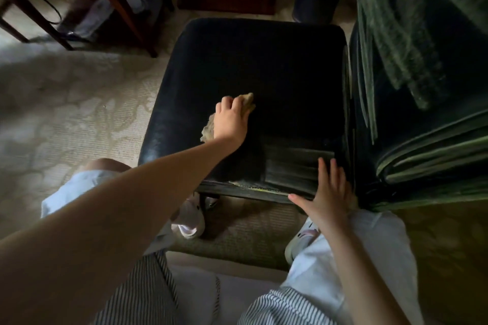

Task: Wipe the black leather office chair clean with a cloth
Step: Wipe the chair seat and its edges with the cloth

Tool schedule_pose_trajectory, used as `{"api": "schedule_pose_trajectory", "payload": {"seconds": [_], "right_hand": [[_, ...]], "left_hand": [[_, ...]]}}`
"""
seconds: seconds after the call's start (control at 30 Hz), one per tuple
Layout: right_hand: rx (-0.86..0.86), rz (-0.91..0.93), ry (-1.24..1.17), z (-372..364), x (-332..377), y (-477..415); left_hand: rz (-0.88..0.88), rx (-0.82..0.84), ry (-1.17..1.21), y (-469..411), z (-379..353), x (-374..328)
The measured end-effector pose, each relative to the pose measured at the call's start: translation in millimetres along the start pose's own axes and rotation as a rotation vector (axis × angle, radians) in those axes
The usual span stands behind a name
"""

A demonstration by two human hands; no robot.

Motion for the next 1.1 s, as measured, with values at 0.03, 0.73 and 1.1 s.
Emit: {"api": "schedule_pose_trajectory", "payload": {"seconds": [0.03, 0.73, 1.1], "right_hand": [[-0.007, -0.005, -0.001, -0.1, 0.0, -0.7], [-0.145, -0.018, -0.051, 1.6, -0.1, -0.8], [-0.107, -0.036, 0.023, 5.0, 3.1, 1.4]], "left_hand": [[0.028, -0.005, -0.019, 1.5, -6.5, -0.3], [-0.324, 0.361, 0.303, 113.9, -31.8, -62.5], [0.082, -0.066, -0.017, -7.3, -14.9, -18.2]]}}
Point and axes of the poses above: each hand's wrist, its own y-axis away from the middle knuckle, its own z-axis out of the back of the hand, x = y × z, the point moved 7 cm from there along -y, towards the middle knuckle, and after that the axes turned 2 degrees about y, right-handed, at the moved point
